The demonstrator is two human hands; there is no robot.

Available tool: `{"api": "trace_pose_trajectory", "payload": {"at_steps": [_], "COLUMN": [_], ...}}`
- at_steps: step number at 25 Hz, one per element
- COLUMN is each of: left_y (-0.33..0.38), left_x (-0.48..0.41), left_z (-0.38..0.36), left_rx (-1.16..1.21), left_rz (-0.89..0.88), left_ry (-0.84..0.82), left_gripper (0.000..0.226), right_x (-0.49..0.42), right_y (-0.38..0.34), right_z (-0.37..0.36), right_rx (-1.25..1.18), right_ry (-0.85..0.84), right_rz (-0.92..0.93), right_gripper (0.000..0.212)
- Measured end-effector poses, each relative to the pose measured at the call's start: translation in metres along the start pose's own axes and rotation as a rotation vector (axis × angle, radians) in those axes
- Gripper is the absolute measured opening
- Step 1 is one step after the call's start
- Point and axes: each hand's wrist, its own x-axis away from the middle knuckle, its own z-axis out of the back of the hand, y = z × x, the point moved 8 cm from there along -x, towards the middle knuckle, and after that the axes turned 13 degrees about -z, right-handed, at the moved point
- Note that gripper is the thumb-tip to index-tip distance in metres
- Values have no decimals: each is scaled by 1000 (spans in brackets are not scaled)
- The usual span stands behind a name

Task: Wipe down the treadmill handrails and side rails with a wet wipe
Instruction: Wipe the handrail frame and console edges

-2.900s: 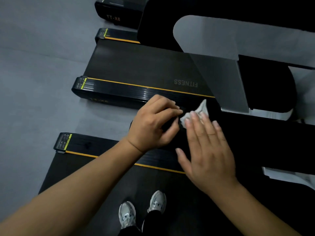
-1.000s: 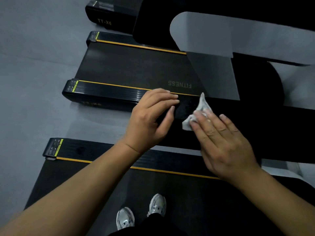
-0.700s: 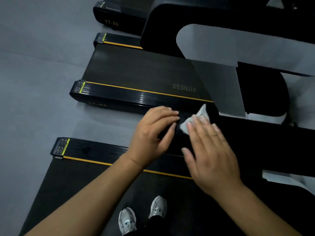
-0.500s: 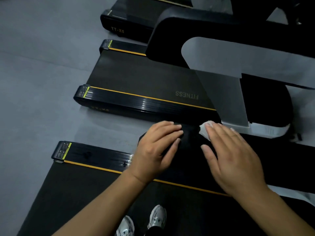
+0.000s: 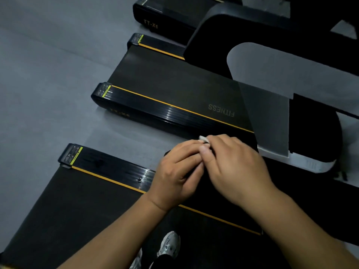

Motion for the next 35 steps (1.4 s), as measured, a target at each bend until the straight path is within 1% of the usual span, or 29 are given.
{"api": "trace_pose_trajectory", "payload": {"at_steps": [1, 3, 4, 6, 8, 10, 12, 15, 17, 19, 20, 22, 24, 27, 30, 32, 34, 35], "left_y": [-1, -2, -2, -2, -5, -5, -4, -3, -5, -8, -11, -16, -18, -19, -21, -24, -27, -30], "left_x": [4, 9, 10, 13, 16, 19, 19, 18, 20, 26, 29, 32, 32, 30, 31, 31, 31, 32], "left_z": [1, 4, 5, 4, 4, 2, 2, 0, 1, 5, 8, 13, 15, 14, 13, 13, 11, 10], "left_rx": [-9, -21, -18, -12, 12, 9, 14, 18, 29, 23, 25, 40, 51, 66, 80, 92, 99, 97], "left_rz": [14, 40, 50, 70, 96, 101, 98, 81, 82, 95, 107, 128, 125, 95, 24, -57, -138, -192], "left_ry": [23, 60, 71, 97, 125, 145, 141, 124, 124, 122, 109, 78, 61, 63, 53, 52, 59, 73], "left_gripper": [20, 21, 21, 22, 23, 24, 24, 24, 25, 26, 25, 26, 26, 27, 28, 29, 30, 30], "right_x": [4, 15, 24, 38, 39, 42, 48, 64, 61, 56, 58, 72, 90, 89, 82, 89, 98, 100], "right_y": [-8, 10, 27, 40, 22, 2, 13, 34, 14, -9, -10, 14, 39, 28, 10, 36, 60, 59], "right_z": [-2, 4, 9, 11, -3, -15, -14, -10, -17, -25, -26, -28, -29, -45, -55, -52, -46, -47], "right_rx": [14, 57, 82, 122, 125, 120, 180, 200, 152, 135, 158, 222, 279, 362, 490, 600, 675, 693], "right_ry": [37, 119, 180, 240, 232, 225, 242, 294, 301, 297, 302, 328, 373, 473, 562, 596, 614, 632], "right_rz": [52, 149, 166, 134, 113, 188, 263, 207, 166, 210, 249, 314, 318, 310, 432, 486, 487, 477], "right_gripper": [61, 58, 60, 67, 73, 74, 75, 76, 75, 73, 71, 70, 70, 72, 74, 75, 77, 79]}}
